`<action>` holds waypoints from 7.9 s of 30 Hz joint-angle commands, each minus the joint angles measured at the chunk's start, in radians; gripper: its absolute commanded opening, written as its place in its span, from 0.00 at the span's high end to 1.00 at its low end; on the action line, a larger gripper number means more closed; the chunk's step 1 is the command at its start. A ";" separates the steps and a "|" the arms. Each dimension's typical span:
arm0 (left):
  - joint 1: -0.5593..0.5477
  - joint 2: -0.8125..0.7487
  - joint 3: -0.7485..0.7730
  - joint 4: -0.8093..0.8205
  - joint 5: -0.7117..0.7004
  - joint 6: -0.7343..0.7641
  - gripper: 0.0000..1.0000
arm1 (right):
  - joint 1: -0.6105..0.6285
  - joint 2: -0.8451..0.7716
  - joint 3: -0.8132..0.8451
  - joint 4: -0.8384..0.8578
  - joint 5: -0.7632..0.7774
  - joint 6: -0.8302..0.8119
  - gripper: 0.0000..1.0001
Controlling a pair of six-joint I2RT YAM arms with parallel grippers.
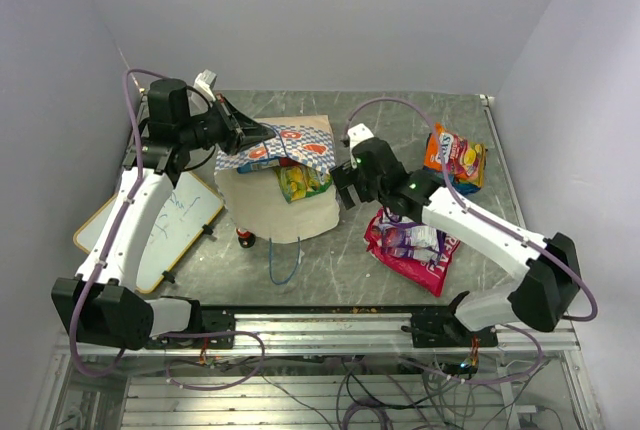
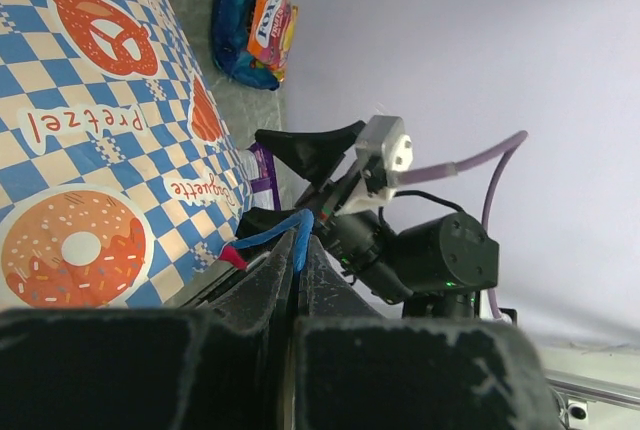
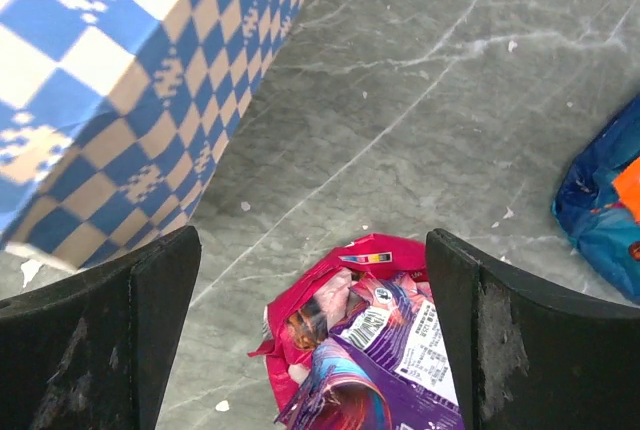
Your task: Take the snacks out of the paper bag
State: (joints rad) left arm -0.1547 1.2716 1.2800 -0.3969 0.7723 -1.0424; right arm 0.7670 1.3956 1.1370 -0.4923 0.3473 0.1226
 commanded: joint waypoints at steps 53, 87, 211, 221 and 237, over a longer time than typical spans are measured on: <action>-0.018 0.084 0.113 0.102 0.062 -0.098 0.93 | 0.255 0.717 0.314 0.488 0.099 -0.366 0.34; -0.025 0.241 0.228 0.119 0.068 -0.105 0.93 | 0.176 0.574 0.247 0.553 -0.111 -0.475 1.00; -0.035 0.131 0.094 0.130 0.065 -0.090 0.93 | -0.568 0.445 -0.121 0.817 0.280 -0.502 0.85; -0.049 0.062 0.028 0.143 0.059 -0.101 0.93 | -0.554 0.173 0.117 0.389 0.158 -0.297 0.18; -0.049 0.046 0.033 0.127 0.049 -0.092 0.93 | 0.196 -0.330 -0.242 0.221 -0.061 0.075 0.14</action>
State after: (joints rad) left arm -0.1982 1.3369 1.3014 -0.2810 0.8154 -1.1446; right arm 0.8364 1.1500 0.9001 -0.2413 0.2687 0.0723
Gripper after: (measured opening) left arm 0.083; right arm 0.860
